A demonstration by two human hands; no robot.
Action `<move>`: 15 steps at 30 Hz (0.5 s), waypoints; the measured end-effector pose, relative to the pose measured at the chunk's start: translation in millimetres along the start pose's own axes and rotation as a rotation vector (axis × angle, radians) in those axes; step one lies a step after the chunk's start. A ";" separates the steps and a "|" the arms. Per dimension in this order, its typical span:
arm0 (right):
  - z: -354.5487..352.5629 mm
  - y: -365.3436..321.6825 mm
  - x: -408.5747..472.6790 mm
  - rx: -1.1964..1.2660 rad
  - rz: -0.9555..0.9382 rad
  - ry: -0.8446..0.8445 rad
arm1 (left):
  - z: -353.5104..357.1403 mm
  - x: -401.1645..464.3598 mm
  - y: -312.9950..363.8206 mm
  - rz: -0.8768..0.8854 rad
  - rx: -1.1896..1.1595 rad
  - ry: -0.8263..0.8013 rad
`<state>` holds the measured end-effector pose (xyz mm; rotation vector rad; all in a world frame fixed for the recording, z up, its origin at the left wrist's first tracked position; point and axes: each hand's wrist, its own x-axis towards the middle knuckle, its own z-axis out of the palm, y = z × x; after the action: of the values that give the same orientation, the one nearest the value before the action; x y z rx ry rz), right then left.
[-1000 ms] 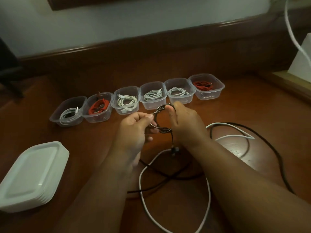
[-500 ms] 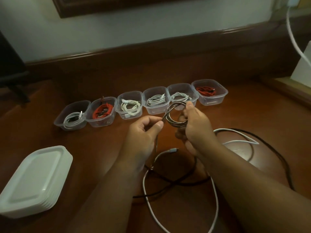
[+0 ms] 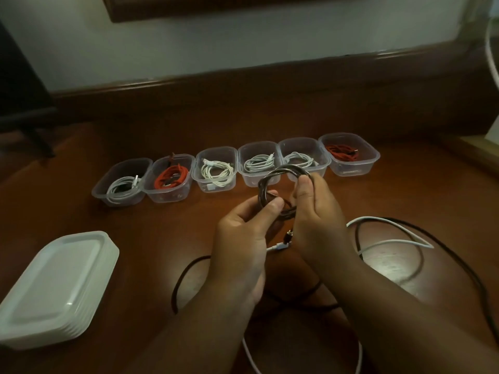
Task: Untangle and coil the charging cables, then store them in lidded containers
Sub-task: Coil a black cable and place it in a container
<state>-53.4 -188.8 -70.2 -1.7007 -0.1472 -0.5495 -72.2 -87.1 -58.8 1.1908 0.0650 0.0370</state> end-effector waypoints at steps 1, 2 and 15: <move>0.3 2.8 0.6 -0.045 -0.014 -0.021 | -0.7 1.0 -2.0 -0.017 0.004 0.005; 0.4 5.9 1.5 -0.091 -0.024 -0.039 | -1.8 1.7 -3.1 -0.033 0.009 0.007; 11.2 26.9 12.0 0.083 0.246 -0.102 | -8.9 18.1 -4.7 -0.264 -0.202 -0.187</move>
<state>-29.2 -186.2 -90.2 -1.6375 -0.0319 -0.2704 -54.8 -79.4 -67.0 0.9714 0.0516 -0.2931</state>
